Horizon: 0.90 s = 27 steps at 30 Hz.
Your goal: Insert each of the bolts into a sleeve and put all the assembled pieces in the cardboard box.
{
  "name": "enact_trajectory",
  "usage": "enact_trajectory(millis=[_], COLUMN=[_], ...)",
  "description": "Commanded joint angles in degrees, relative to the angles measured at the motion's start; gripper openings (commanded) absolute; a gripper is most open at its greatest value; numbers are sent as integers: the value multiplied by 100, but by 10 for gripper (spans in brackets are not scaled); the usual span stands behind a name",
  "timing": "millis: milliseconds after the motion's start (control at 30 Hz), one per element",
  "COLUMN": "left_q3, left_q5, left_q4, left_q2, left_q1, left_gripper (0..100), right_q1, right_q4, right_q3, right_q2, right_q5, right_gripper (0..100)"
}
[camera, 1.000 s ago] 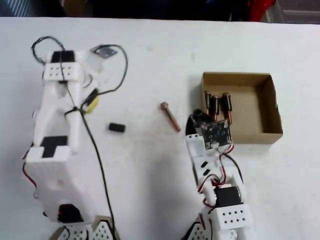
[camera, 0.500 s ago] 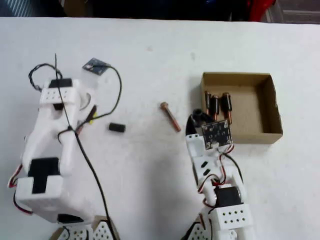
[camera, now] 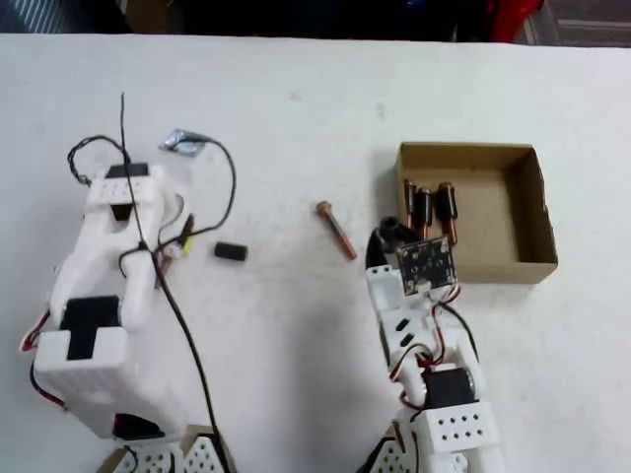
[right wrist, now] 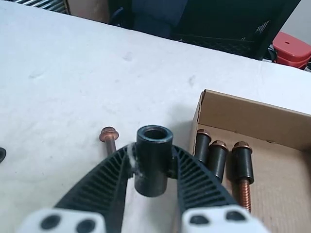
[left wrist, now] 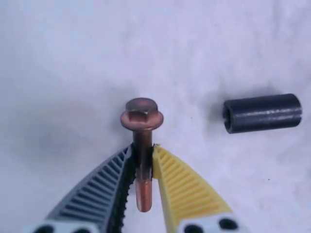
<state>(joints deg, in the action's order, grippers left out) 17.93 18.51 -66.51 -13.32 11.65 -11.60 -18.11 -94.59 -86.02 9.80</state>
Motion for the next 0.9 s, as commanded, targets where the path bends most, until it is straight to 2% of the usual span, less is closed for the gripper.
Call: enact_trajectory(millis=[0,100,533,800,867], left_q3=[-158,-141,-193,-149,-149], left_q5=[-53,-62,-70,-62,-62], left_q4=[70,70,527,642,642], left_q2=[66,40,31,31,22], left_q1=[-22,-13,-40,-435,-479], left_gripper=[91,164,165,164,135], right_q1=[40,40,40,40,40], right_q4=[119,119,119,119,119], right_q3=[88,88,88,88,88], right_q2=[-92,-92,-92,-92,-92], right_q5=[-18,-18,-18,-18,-18], right_gripper=[17,17,17,17,17])
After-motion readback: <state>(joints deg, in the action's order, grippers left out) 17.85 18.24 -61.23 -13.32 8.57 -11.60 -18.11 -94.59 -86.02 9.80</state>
